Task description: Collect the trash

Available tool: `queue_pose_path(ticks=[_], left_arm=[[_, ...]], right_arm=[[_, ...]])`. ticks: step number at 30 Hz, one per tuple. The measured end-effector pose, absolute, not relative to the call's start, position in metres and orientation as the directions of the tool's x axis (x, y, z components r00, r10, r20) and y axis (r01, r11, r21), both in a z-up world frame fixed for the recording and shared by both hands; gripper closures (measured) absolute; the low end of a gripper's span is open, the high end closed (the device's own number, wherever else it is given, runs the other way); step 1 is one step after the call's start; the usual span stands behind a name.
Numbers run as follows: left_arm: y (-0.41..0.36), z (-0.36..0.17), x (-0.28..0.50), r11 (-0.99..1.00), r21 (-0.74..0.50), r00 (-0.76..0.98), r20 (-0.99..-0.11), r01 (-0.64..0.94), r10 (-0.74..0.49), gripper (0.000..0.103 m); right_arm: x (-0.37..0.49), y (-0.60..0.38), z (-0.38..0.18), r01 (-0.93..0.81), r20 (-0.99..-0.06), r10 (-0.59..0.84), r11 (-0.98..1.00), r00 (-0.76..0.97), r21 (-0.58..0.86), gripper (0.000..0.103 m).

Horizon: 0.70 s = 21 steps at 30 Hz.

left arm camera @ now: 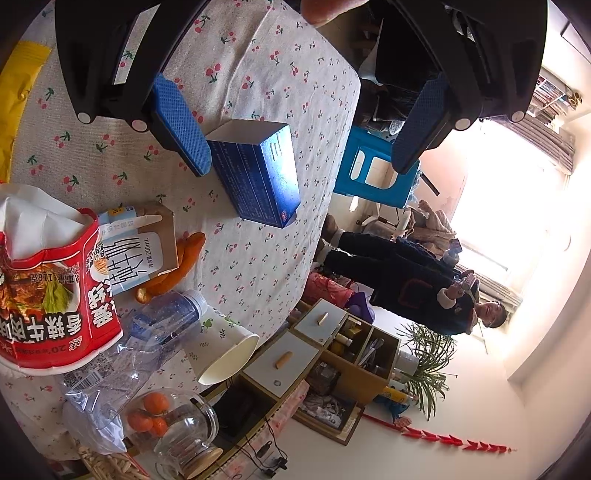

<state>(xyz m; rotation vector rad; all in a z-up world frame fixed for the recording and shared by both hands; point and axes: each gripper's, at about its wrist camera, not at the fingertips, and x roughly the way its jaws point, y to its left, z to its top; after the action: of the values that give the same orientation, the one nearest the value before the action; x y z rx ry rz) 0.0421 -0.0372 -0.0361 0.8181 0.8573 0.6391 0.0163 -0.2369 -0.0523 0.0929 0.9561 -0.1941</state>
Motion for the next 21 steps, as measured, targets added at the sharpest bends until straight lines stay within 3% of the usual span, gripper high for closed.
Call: queue_pose_path(ticks=[21], left_arm=[[-0.0403,-0.0371,0.0420,0.542,0.826,0.515,-0.401,-0.154,0.758,0.008]], right_arm=[[0.0155,-0.2367,-0.0520,0.199,-0.820,-0.115,0.980,0.561,-0.001,0.007]])
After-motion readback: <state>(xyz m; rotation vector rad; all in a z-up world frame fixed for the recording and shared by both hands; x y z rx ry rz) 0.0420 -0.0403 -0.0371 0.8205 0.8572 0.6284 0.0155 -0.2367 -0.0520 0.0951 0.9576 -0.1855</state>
